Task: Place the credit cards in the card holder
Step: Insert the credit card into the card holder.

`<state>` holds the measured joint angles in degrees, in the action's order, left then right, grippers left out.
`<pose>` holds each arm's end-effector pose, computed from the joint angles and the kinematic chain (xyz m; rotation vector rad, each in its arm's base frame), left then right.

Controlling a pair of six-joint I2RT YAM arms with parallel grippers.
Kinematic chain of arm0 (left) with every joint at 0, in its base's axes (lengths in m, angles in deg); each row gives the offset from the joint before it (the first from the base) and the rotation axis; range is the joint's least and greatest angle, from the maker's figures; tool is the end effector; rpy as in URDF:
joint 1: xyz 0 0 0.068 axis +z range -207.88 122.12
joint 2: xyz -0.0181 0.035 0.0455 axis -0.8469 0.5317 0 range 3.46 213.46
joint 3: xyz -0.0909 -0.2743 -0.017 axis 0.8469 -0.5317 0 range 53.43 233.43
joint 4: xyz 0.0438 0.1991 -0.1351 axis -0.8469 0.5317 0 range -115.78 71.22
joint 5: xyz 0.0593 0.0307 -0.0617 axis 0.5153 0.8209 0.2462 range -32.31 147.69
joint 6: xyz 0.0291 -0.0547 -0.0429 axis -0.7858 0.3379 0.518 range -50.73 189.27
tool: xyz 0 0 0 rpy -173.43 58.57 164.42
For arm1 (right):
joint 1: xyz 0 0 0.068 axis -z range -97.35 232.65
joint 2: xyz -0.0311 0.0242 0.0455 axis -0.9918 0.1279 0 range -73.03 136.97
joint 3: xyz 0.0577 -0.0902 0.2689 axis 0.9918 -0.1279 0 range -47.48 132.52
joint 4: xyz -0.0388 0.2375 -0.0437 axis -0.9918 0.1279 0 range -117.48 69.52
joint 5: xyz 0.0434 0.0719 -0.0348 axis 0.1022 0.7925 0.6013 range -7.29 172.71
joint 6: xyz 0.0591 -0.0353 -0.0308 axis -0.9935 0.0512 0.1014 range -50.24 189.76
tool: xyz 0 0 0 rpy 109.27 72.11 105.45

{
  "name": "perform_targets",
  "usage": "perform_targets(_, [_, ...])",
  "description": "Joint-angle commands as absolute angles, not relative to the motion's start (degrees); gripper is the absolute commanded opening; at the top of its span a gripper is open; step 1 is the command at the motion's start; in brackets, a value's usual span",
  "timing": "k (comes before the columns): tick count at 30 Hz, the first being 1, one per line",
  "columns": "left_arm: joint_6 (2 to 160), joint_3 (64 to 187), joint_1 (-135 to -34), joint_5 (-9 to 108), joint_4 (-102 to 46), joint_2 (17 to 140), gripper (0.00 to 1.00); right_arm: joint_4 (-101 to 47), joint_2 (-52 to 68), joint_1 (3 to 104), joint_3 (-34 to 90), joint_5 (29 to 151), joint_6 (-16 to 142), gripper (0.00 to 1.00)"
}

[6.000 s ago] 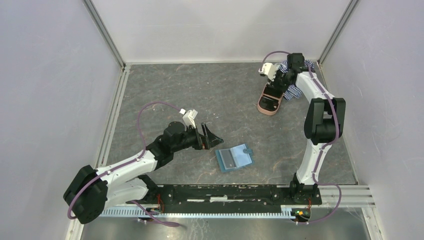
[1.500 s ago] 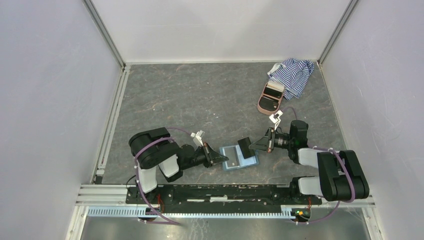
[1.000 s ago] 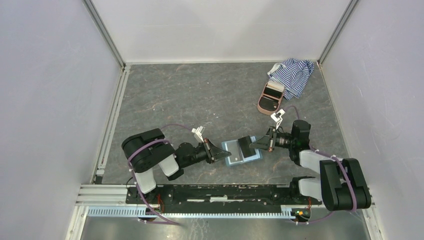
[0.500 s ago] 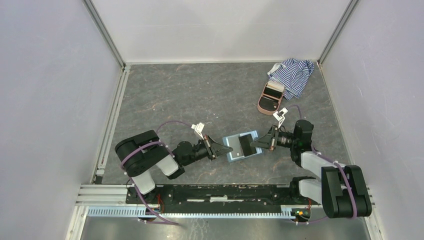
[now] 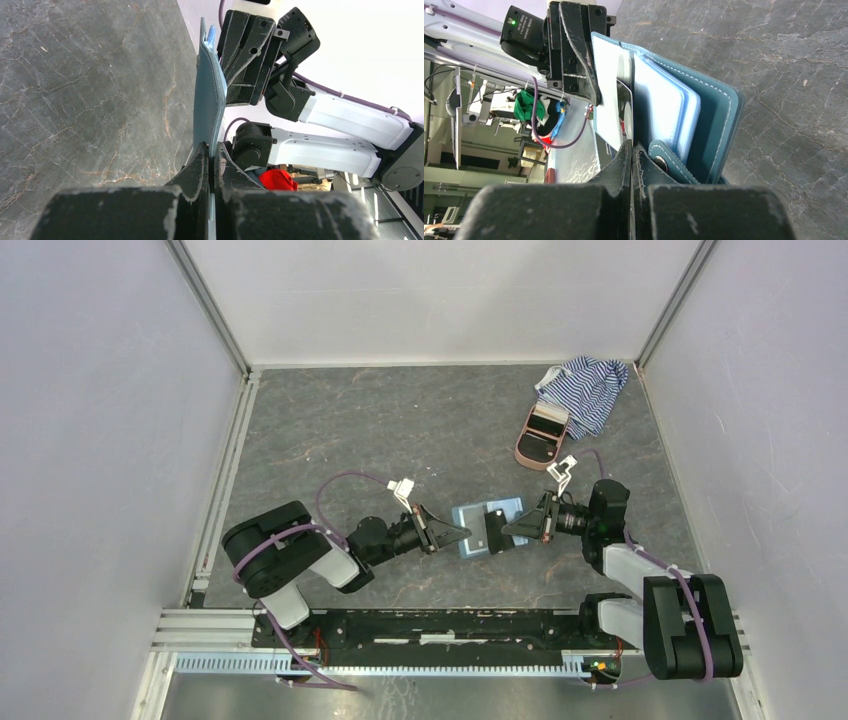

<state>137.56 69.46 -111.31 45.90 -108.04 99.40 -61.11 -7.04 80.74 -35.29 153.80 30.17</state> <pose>0.1587 -0.2359 0.1860 -0.0416 1.8502 -1.7671 0.1748 0.0663 0.1901 -0.2683 1.9949 1.6489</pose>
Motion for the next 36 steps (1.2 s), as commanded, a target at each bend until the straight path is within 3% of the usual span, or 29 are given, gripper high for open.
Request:
perform_targets(1, [137.6,72.1,-111.8,40.7,-116.4,97.7,0.02,-62.0,-7.4,81.2,-34.1,153.6,32.4,0.00])
perform_targets(14, [140.6,71.9,-111.9,37.3,-120.0,101.0,0.02,-64.6,-6.5,82.3,-33.2,155.0,30.4,0.00])
perform_targets(36, [142.3,71.3,-113.1,44.4,-125.3,101.0,0.02,-65.0,-8.3,82.4,-34.2,154.7,29.3,0.00])
